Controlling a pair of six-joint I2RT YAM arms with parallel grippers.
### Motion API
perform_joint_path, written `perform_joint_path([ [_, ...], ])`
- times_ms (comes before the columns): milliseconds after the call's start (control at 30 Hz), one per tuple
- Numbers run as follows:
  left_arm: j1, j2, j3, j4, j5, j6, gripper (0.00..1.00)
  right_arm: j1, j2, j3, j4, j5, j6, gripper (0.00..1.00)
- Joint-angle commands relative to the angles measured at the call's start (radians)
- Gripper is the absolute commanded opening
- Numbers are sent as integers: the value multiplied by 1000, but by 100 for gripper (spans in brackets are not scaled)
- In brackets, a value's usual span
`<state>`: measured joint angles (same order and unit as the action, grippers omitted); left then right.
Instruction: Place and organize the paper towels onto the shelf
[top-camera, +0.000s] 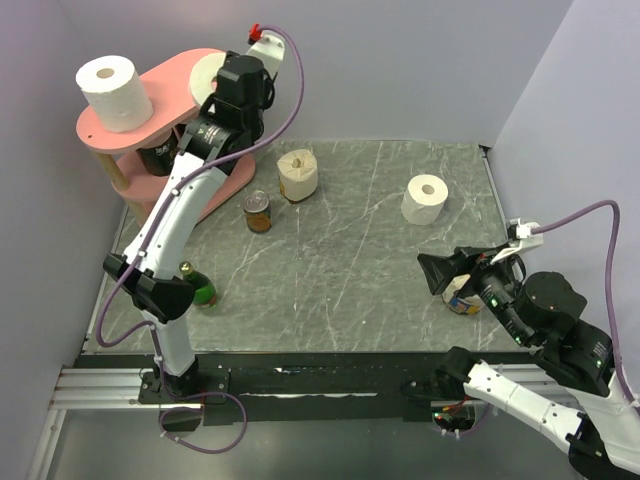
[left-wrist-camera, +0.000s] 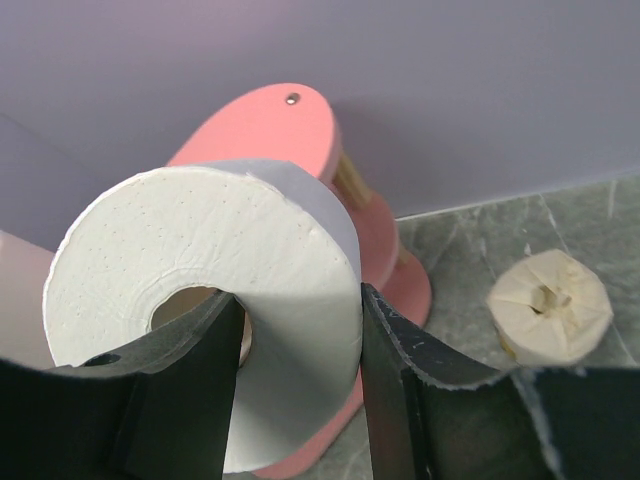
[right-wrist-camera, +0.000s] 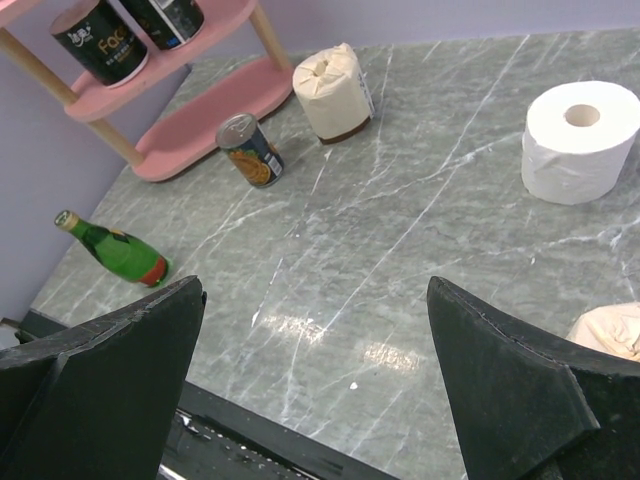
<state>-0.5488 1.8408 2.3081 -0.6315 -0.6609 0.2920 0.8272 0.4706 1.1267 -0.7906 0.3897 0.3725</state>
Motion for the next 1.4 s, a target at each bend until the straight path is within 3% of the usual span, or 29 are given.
perform_joint_path([
  [0, 26, -63, 43, 148, -39, 82, 38, 6, 31, 28, 40, -3, -17, 100],
  [300, 82, -69, -6, 228, -72, 130, 39, 6, 39, 39, 37, 0, -27, 100],
  [1133, 214, -5, 19, 177, 7, 78, 46, 6, 53, 74, 44, -20, -21, 99],
  [1367, 216, -11, 1, 182, 11, 70, 55, 4, 48, 74, 44, -23, -17, 100],
])
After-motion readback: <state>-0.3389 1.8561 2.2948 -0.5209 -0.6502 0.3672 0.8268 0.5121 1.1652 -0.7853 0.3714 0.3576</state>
